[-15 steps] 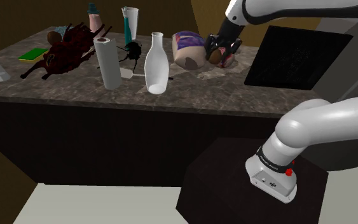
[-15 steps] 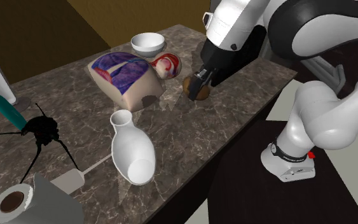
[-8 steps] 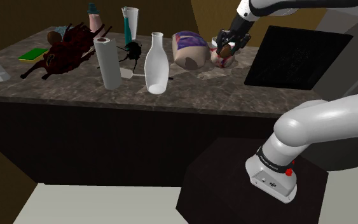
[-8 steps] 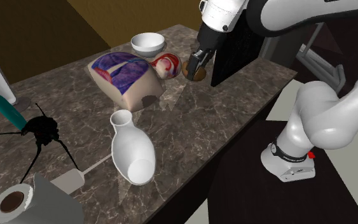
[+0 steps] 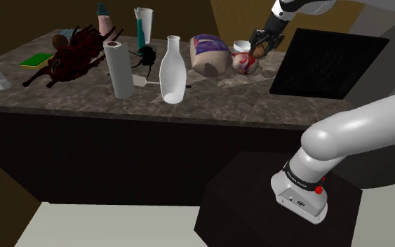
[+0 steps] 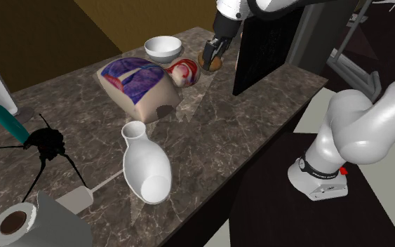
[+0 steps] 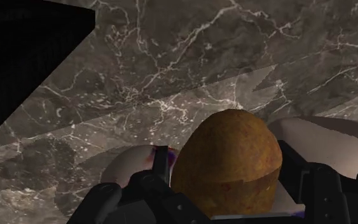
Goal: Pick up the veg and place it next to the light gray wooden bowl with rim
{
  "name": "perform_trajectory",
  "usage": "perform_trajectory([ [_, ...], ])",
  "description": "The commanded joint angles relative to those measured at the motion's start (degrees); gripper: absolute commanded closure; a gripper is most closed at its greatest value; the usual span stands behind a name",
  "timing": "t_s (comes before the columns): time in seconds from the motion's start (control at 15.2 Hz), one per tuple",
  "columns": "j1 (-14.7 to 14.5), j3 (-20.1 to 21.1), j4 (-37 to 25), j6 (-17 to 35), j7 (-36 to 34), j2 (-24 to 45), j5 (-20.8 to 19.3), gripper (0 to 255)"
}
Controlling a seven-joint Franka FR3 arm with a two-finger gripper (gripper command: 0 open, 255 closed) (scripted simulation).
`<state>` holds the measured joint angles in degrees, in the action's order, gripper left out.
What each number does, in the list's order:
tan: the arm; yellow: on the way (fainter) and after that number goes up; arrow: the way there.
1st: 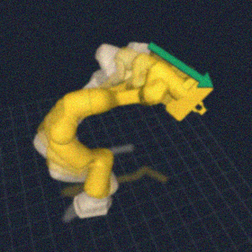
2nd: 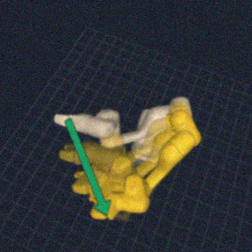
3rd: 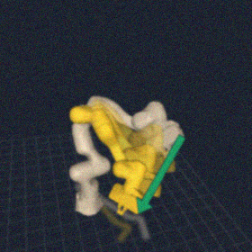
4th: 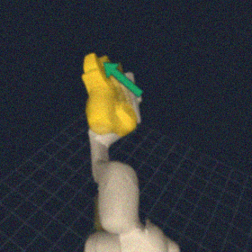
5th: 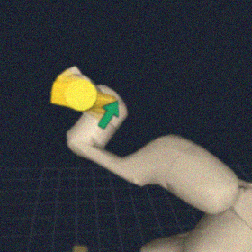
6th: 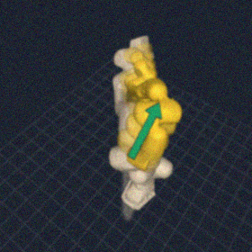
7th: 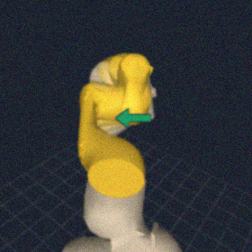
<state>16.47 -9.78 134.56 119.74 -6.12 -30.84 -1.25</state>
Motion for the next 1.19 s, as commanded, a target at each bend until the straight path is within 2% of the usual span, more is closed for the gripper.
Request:
perform_trajectory([
  [0.0,0.5,-2.3,-2.1,0.2,2.9,2.3,-0.1,255],
  [0.33,1.1,-8.1,-8.9,0.4,10.0,9.5,1.2,255],
  [0.59,1.4,-12.5,-15.5,-0.2,16.1,16.1,3.7,255],
  [0.92,2.4,-17.6,-25.4,-2.1,24.1,25.6,8.9,255],
  [1.12,3.9,-20.0,-32.3,-4.1,29.0,32.1,13.0,255],
])
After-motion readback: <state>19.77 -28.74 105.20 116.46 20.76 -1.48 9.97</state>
